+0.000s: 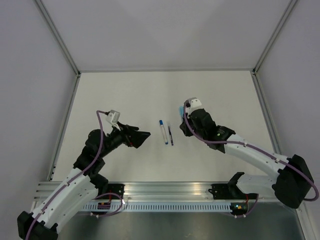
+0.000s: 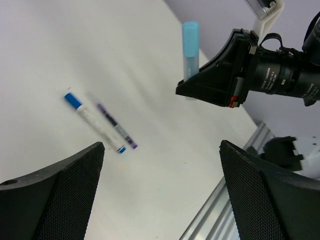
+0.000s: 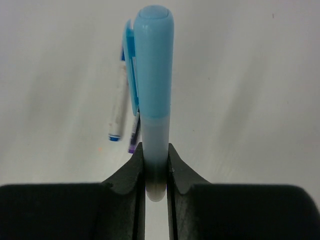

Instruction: Insert the pens into the pen caps

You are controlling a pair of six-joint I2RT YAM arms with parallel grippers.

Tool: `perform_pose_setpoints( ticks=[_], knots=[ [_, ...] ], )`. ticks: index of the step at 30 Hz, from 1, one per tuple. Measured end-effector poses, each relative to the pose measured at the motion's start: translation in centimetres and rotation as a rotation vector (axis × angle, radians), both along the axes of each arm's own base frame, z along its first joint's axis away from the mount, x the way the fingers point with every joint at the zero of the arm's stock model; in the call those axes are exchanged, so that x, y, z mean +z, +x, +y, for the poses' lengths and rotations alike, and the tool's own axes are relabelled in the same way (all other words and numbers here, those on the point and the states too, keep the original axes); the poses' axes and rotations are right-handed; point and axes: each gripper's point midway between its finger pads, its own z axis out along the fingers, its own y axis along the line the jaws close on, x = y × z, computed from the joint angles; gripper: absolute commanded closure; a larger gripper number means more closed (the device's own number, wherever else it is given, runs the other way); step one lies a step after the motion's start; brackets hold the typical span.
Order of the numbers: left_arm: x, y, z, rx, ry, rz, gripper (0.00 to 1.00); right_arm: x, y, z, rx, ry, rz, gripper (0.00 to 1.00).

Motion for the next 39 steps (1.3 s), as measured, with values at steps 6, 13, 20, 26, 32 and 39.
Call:
perform_pose_setpoints(
  ticks=[6, 13, 20, 26, 32, 39],
  knots=[
    [-6.1, 1.7, 1.1, 0.098, 0.135, 0.147, 0.01, -10.1, 0.5, -3.6, -0.043, -0.01, 0.343, 0.99],
    [-8.7, 2.1, 2.0, 0.143, 0.222, 0.209, 0.01, -14.8, -1.3, -1.7, 0.027, 0.04, 0.569, 0.89],
    [-9.2, 2.5, 3.1, 0.201, 0.255, 0.211, 0.01, -15.4, -0.4, 0.9, 0.056, 0.141, 0.642, 0.69],
    [-9.2, 2.6, 3.6, 0.225, 0.263, 0.208, 0.01, -15.0, -0.2, 1.2, 0.042, 0.164, 0.645, 0.59],
    [-9.2, 2.7, 3.6, 0.226, 0.264, 0.207, 0.01, -13.4, -0.5, 0.6, 0.008, 0.166, 0.635, 0.41],
    [-9.1, 2.6, 3.4, 0.216, 0.26, 0.203, 0.0, -6.5, -0.5, -0.2, 0.009, 0.239, 0.466, 0.02]
  ],
)
